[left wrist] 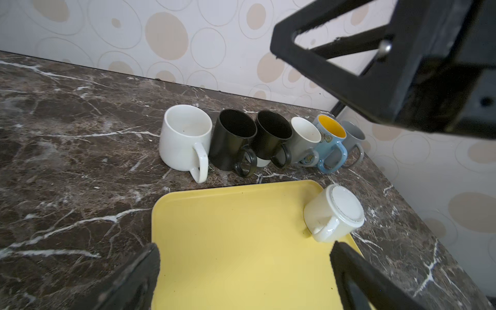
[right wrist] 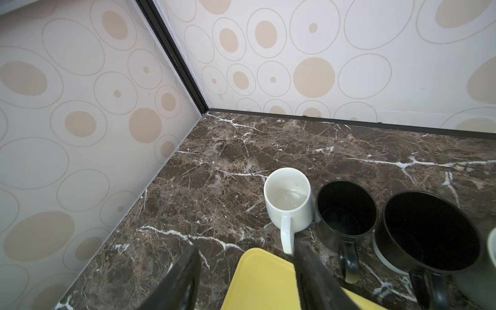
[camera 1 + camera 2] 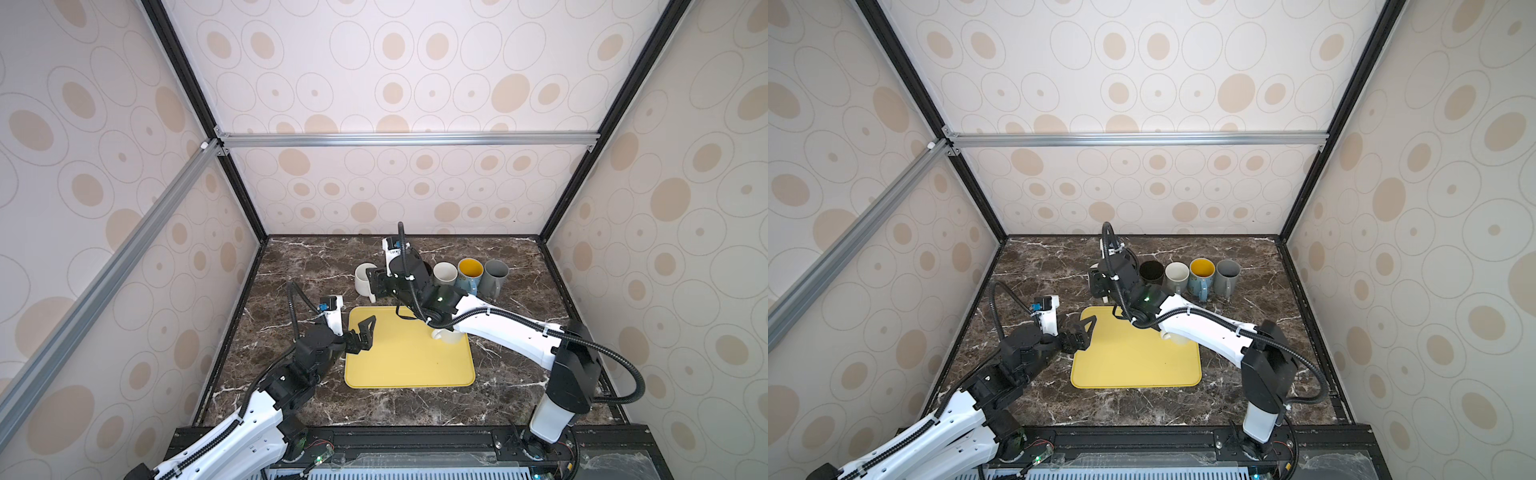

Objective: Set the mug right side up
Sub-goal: 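Open the right gripper and raise it while the left gripper reaches toward the tray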

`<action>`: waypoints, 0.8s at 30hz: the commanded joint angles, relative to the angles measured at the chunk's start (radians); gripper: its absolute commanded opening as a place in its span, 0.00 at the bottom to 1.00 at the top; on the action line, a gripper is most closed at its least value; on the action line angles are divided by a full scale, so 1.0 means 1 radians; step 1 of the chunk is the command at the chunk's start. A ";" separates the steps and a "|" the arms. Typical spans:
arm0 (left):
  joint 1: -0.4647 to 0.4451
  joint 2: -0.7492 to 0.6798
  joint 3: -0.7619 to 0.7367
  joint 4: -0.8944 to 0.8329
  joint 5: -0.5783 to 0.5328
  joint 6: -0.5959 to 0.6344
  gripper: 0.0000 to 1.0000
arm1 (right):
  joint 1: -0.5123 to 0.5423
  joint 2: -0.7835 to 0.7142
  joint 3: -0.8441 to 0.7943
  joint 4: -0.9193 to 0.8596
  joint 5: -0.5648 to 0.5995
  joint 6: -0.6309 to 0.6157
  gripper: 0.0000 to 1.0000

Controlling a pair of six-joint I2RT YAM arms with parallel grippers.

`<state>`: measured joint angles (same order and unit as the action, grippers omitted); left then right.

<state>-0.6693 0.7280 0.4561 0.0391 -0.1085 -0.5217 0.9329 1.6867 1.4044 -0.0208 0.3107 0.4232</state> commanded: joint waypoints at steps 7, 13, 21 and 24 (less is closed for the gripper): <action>-0.017 0.144 0.142 0.032 0.164 0.131 0.94 | -0.003 -0.350 -0.342 -0.095 0.198 -0.081 0.63; -0.093 0.266 0.218 0.045 0.151 0.195 0.90 | -0.153 -0.522 -0.455 -0.326 0.132 0.007 0.65; -0.231 0.501 0.322 0.093 0.099 0.329 0.89 | -0.255 -0.735 -0.650 -0.294 0.102 -0.037 0.66; -0.243 0.587 0.353 0.123 0.144 0.369 0.85 | -0.260 -0.786 -0.691 -0.277 0.121 -0.043 0.65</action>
<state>-0.9039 1.2705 0.7578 0.1143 0.0170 -0.2390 0.6788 0.9405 0.7395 -0.3073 0.4198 0.3973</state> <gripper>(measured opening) 0.856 0.656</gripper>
